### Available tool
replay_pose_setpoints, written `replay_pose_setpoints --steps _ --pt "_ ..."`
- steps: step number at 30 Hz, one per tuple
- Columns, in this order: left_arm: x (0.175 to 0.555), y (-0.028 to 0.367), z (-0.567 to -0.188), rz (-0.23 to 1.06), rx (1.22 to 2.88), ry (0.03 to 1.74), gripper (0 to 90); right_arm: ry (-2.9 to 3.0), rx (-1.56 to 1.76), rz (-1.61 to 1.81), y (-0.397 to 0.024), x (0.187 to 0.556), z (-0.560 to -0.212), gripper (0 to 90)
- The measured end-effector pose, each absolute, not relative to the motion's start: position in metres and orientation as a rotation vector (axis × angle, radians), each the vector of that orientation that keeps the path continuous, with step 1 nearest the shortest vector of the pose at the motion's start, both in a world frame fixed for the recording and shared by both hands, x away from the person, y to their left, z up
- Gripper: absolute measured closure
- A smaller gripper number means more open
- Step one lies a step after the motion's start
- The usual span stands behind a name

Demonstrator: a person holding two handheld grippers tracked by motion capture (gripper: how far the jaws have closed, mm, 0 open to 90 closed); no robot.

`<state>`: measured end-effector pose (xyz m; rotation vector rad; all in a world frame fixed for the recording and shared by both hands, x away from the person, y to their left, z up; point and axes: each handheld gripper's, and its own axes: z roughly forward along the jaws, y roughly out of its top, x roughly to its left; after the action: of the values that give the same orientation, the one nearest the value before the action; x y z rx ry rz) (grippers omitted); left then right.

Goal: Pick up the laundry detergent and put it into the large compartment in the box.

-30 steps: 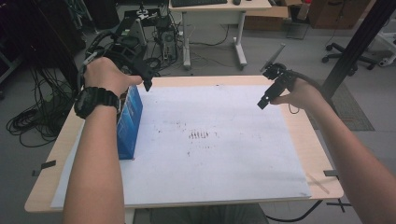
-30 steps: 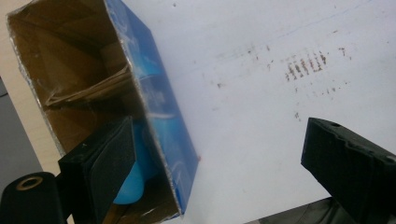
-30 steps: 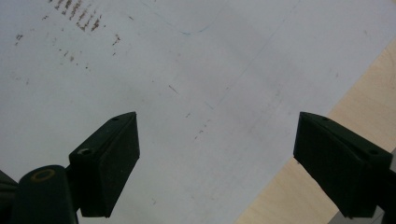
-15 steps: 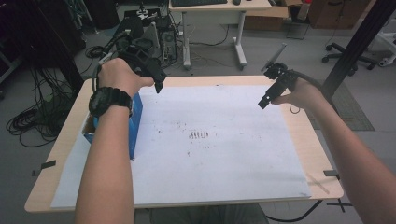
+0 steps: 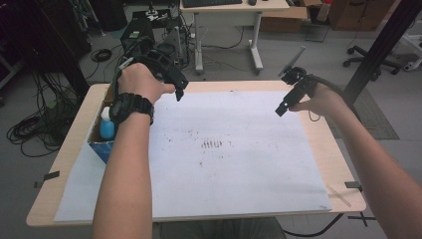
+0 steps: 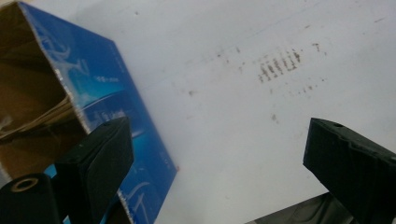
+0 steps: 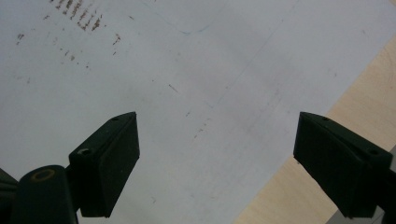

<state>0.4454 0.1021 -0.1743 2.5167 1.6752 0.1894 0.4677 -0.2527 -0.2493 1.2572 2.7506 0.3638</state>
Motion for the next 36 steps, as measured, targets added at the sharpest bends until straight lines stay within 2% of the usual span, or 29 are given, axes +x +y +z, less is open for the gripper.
replay_pose_setpoints --steps 18,36 --pt "0.448 0.073 -0.173 0.173 2.565 1.582 7.4 2.757 1.248 0.352 -0.252 0.469 -0.251 14.1" --pt "0.449 0.052 -0.156 0.187 2.572 1.535 6.4 2.761 1.246 0.357 -0.25 0.468 -0.252 14.1"
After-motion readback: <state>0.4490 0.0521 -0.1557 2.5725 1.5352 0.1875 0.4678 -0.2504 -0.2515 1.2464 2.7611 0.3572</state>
